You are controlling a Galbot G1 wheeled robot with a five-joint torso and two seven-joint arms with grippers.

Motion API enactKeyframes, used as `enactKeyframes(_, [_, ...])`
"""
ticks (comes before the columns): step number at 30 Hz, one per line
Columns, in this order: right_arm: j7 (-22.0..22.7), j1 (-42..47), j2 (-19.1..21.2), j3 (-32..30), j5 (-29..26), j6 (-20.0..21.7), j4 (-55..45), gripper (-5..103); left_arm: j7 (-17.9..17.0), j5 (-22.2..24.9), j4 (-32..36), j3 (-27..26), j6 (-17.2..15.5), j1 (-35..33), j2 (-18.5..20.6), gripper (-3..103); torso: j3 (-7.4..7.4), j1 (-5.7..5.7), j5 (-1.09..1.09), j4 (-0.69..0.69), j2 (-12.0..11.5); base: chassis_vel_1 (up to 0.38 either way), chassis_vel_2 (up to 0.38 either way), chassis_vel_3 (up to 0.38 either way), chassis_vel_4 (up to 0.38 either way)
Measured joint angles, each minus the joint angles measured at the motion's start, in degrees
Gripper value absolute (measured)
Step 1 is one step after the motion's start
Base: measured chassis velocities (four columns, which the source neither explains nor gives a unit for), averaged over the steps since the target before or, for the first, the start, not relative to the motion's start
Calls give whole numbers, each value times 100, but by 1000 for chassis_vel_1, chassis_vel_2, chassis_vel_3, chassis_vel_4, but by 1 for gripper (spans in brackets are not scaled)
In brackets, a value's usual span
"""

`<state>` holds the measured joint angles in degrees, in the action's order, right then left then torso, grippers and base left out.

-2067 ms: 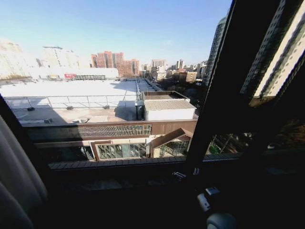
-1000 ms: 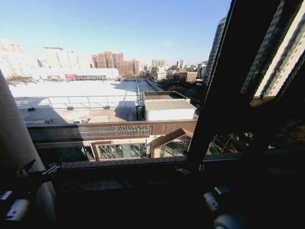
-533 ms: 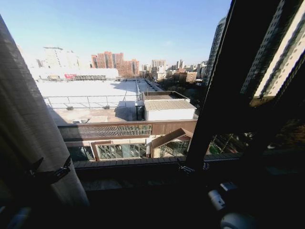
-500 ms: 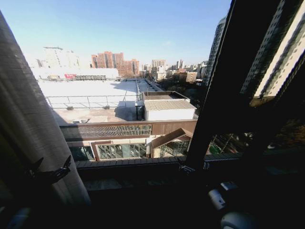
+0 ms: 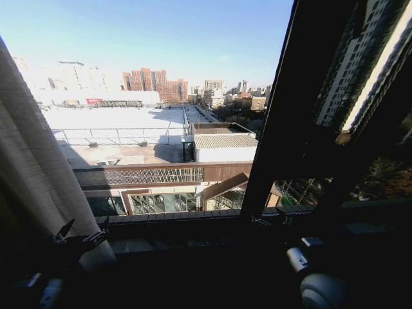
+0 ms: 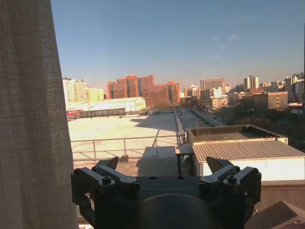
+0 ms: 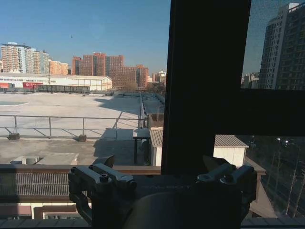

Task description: Open the curtains by pulling them apart, changing their state from closed to fully open.

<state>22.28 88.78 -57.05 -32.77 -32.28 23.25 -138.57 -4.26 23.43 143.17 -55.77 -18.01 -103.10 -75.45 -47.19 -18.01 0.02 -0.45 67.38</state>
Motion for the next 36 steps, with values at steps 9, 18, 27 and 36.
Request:
enactKeyframes(9, [1, -44, -9, -62, 0, 13, 24, 100, 11, -265, 6, 270, -11, -18, 11, 100, 1, 4, -1, 0, 1, -159, -346, 161, 341])
enactKeyframes(18, [-1, -53, -28, -44, 0, 29, 34, 100, 201, -643, 6, 483, 164, -132, -44, 100, 0, 1, -3, 1, 0, -137, -258, 150, 278])
enactKeyframes(27, [-6, -54, -30, -30, 2, 30, 46, 100, 293, -897, 15, 729, 267, -181, -121, 100, 0, 1, 1, 0, 0, -260, -396, 252, 414])
enactKeyframes(36, [-3, 14, -26, -30, 6, 30, 13, 100, 314, -1072, 17, 921, 348, -215, -228, 100, 0, 2, -2, 1, 0, -301, -458, 286, 463])
